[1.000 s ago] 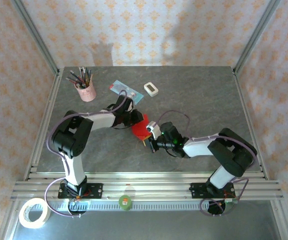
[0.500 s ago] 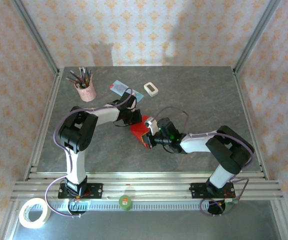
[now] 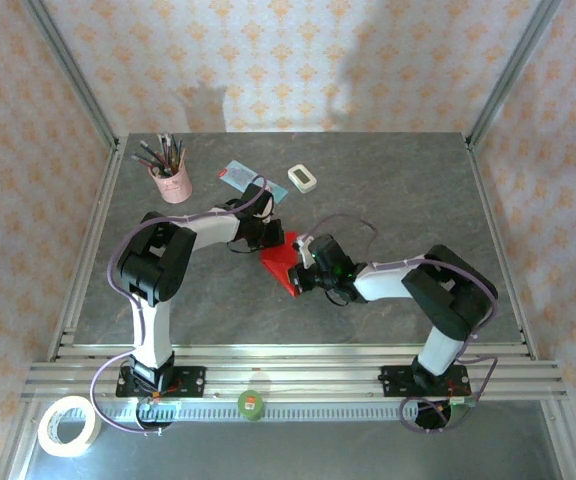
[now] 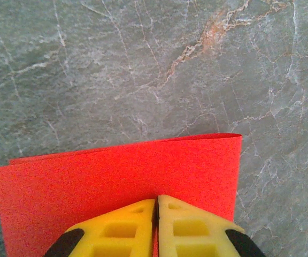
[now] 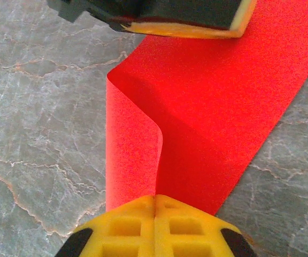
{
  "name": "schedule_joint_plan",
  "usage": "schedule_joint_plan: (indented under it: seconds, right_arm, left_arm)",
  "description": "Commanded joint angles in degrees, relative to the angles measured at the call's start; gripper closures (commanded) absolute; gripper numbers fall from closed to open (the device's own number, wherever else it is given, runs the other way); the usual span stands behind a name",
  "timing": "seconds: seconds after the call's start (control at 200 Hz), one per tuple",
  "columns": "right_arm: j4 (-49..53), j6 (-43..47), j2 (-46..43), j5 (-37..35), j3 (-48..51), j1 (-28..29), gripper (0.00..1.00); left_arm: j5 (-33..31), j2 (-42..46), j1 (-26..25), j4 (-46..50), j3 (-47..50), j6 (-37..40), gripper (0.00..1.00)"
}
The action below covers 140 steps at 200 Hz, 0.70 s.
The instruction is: Fold a paper plane with a square sheet of paper (pick it up from the middle)
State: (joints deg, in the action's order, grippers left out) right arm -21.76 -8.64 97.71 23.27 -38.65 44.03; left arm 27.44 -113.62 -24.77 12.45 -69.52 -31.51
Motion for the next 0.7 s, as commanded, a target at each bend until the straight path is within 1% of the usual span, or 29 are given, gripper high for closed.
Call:
schedule_joint_plan:
  seconds: [0.0, 0.696]
  right_arm:
    - [1.3, -1.5, 0.6, -2.0, -1.5, -0.3, 0.98]
    - [2.0, -0.8, 2.0, -2.7, -2.8, -0.3, 0.98]
  left_arm:
    - [-1.3, -2.4, -0.6, 4.0, 0.7, 0.8, 0.88]
    - [-0.5, -2.9, -0.9, 3.7, 1.0, 1.2, 0.88]
